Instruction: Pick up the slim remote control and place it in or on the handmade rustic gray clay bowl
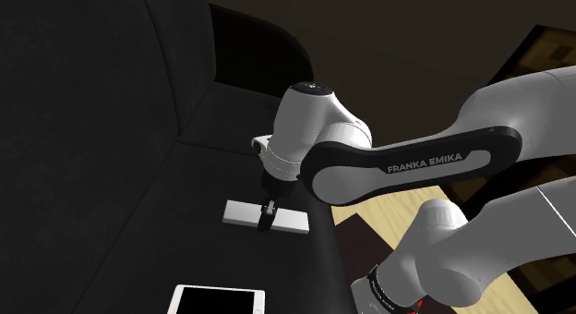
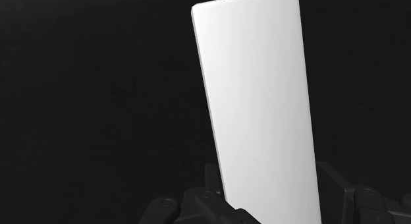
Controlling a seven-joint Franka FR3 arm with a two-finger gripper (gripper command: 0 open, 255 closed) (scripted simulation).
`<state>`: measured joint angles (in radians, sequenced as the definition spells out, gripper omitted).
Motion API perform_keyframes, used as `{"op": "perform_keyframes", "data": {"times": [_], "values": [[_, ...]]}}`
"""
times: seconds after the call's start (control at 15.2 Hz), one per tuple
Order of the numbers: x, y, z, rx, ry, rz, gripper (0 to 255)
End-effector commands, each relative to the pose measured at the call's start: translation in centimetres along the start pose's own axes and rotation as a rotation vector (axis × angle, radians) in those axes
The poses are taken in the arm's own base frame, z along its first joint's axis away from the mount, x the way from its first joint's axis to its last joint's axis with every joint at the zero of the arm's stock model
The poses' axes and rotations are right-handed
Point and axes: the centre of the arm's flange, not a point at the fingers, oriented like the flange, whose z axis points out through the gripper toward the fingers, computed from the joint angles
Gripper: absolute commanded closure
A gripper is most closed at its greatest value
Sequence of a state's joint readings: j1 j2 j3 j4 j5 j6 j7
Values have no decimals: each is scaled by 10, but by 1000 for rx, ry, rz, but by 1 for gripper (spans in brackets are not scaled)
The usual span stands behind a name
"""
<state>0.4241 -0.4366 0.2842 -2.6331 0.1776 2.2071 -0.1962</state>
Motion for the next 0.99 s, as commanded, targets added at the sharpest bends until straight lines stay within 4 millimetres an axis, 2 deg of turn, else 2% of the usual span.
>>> {"op": "perform_keyframes", "data": {"times": [0.0,0.26,0.92], "values": [[0,0,0,0,-1,1,255],[0,0,1,0,-1,1,255],[0,-1,-52,0,-1,1,255]]}}
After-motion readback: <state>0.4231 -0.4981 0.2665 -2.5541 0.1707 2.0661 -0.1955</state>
